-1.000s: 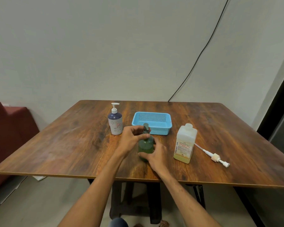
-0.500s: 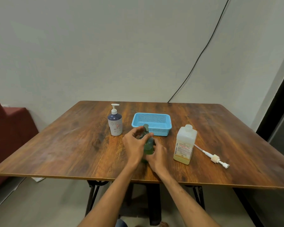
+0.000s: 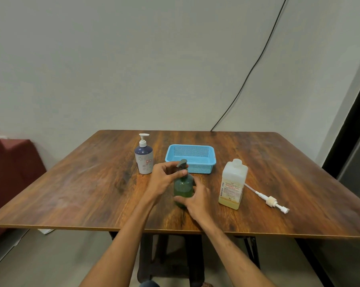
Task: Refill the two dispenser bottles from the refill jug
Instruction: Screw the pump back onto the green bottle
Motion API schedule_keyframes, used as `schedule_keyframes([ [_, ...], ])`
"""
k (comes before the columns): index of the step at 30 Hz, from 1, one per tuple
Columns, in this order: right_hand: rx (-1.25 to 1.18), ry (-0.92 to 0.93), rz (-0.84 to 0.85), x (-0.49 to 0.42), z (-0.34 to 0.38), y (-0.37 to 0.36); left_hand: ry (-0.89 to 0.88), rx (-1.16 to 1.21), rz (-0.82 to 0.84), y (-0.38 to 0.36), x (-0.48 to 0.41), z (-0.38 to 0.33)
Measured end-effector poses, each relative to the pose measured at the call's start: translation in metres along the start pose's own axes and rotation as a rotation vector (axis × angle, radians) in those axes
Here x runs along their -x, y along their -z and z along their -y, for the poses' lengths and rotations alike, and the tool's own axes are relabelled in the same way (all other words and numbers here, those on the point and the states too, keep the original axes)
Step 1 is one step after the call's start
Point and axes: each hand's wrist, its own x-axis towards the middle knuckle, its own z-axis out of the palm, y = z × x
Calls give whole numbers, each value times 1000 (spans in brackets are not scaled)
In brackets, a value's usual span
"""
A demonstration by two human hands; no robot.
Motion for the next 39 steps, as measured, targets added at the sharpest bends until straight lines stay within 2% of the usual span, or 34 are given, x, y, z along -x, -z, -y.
schedule_keyframes([
  [4, 1, -5, 21, -1, -2, 3, -151, -86, -291, -25, 19, 12],
  [8, -5, 25, 11, -2, -3, 3, -187, -180, -422, -38, 20, 13],
  [18, -32, 42, 17, -2, -4, 4, -148, -160, -218, -20, 13, 7],
  [24, -37, 39, 9, -2, -3, 2, -130, -134, -186, -18, 14, 7],
  [29, -66, 28, 13, -4, 5, 6, -118, -103, -88, -7, 13, 4],
  [34, -116, 35, -22, -23, 19, 4, -120, -119, -104, 12, 1, -7],
  [39, -120, 40, -70, -70, 42, -1, -111, -153, -225, 27, -22, -13],
])
